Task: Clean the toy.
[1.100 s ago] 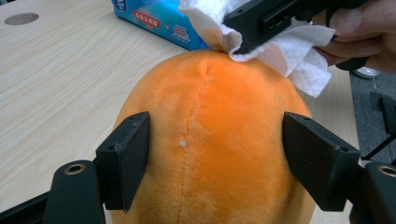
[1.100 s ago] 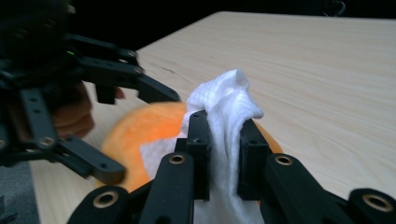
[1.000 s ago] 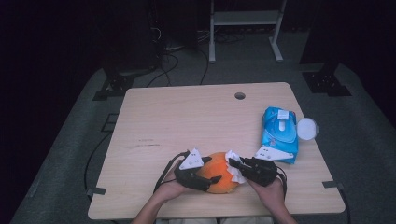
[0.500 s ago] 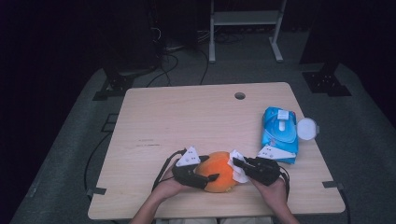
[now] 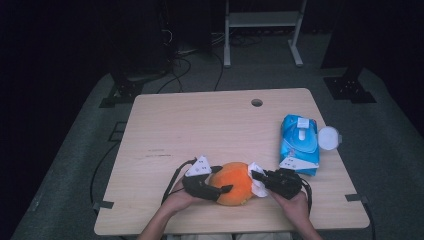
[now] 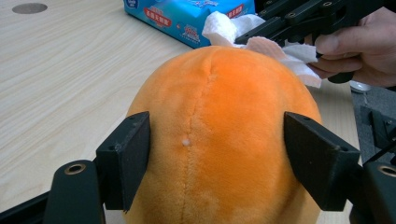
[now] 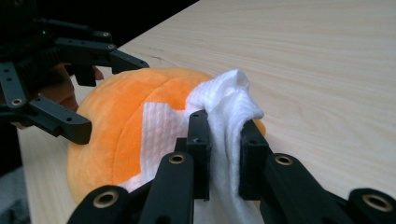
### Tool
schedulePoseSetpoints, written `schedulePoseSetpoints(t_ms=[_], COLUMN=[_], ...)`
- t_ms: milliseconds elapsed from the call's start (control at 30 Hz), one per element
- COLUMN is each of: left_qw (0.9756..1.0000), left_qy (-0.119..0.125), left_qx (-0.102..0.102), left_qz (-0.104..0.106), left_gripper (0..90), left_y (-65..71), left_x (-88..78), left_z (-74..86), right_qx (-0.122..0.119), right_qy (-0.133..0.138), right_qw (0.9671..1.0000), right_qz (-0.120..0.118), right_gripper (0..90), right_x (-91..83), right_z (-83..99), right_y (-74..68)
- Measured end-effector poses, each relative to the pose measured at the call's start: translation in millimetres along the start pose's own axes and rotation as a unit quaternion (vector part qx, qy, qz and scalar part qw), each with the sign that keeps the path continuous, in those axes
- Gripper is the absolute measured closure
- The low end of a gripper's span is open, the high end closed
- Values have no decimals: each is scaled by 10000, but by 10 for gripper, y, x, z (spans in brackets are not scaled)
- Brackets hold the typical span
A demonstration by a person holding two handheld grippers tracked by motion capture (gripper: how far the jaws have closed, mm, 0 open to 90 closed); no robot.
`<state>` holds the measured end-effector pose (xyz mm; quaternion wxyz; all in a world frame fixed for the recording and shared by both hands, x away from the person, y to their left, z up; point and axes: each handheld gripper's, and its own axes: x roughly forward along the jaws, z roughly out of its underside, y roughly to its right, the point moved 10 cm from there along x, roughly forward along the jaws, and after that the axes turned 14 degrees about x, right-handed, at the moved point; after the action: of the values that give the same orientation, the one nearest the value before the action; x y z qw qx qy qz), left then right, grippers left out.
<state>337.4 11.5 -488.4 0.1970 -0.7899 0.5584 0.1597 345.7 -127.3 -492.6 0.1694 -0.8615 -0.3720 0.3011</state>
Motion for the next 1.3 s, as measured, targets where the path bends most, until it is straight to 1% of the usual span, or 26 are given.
schedulePoseSetpoints(t_ms=[67, 133, 200, 267, 300, 333, 367, 433, 467, 500, 567, 700, 733, 767, 800, 867, 900, 967, 1000, 1033, 1067, 1100, 1167, 1200, 1233, 1300], left_qw=[10000, 10000, 10000, 9999, 9998, 9998, 9998, 9997, 9997, 9997, 9997, 9997, 9996, 9997, 9996, 9994, 9994, 9994, 9995, 9996, 9996, 9999, 9997, 9998, 9998, 9998], left_qy=[-22, -26, -64, -105, -104, -117, -114, -122, -125, -124, -115, -105, -113, -101, -112, -142, -145, -137, -118, -92, -93, -24, -98, -134, -180, -171], left_qx=[-12, -18, 45, 125, 145, 145, 176, 211, 222, 230, 207, 233, 238, 235, 244, 304, 312, 317, 301, 272, 260, 140, -2, -54, -42, 31], left_qz=[-4, -1, -7, -29, -32, -32, -15, -28, -29, -30, -20, -31, -38, -64, -60, -75, -71, -64, -59, -7, -4, -29, -207, -146, -95, -42], left_gripper=[257, 257, 258, 258, 258, 258, 258, 258, 258, 258, 258, 257, 258, 258, 258, 258, 258, 257, 256, 249, 218, 199, 148, 149, 171, 208], left_y=[0, 6, 24, 46, 53, 59, 68, 82, 85, 86, 78, 82, 84, 87, 94, 103, 110, 111, 113, 113, 103, 69, -12, -6, 8, 47], left_x=[4, 17, 34, 46, 49, 51, 57, 64, 63, 62, 61, 69, 71, 78, 82, 96, 100, 95, 91, 70, 58, 34, 25, 43, 61, 80], left_z=[-3, -9, -16, -29, -32, -31, -34, -44, -43, -42, -39, -40, -42, -46, -46, -53, -58, -52, -53, -67, -77, -116, -111, -81, -49, -11], right_qx=[-91, -211, -344, -418, -468, -432, -375, -256, -130, -100, -161, -411, -487, -517, -463, -365, -253, -411, -538, -584, -652, -625, -589, -510, -439, -585], right_qy=[0, 71, 94, 79, 58, 56, 45, 20, 19, 22, 30, 107, 92, 74, 50, 25, 55, 82, 96, 84, 47, 31, 37, 50, 80, 95], right_qw=[9999, 9997, 9992, 9989, 9988, 9990, 9992, 9997, 9999, 9999, 9999, 9989, 9985, 9985, 9988, 9993, 9997, 9991, 9985, 9983, 9979, 9980, 9982, 9986, 9990, 9982], right_qz=[48, -68, -168, -210, -158, -134, -123, 6, 23, 9, 7, -222, -212, -164, -128, 50, 48, 71, 29, 1, -3, -1, 93, 108, 56, -2], right_gripper=[778, 778, 776, 776, 776, 775, 775, 775, 775, 775, 777, 776, 775, 775, 774, 774, 775, 776, 776, 776, 778, 778, 777, 777, 777, 777], right_x=[-3, -20, -21, -14, -9, -9, -9, -4, -3, -3, -4, -23, -10, 1, 15, 17, 5, -10, -7, -2, 15, 16, 20, 11, 4, 4], right_z=[-21, -72, -96, -95, -87, -82, -77, -65, -57, -53, -62, -110, -105, -96, -80, -64, -70, -78, -81, -79, -69, -64, -60, -66, -78, -87], right_y=[-40, -164, -275, -324, -305, -270, -237, -124, -73, -63, -107, -319, -344, -330, -277, -157, -147, -211, -281, -311, -317, -308, -230, -199, -217, -309])
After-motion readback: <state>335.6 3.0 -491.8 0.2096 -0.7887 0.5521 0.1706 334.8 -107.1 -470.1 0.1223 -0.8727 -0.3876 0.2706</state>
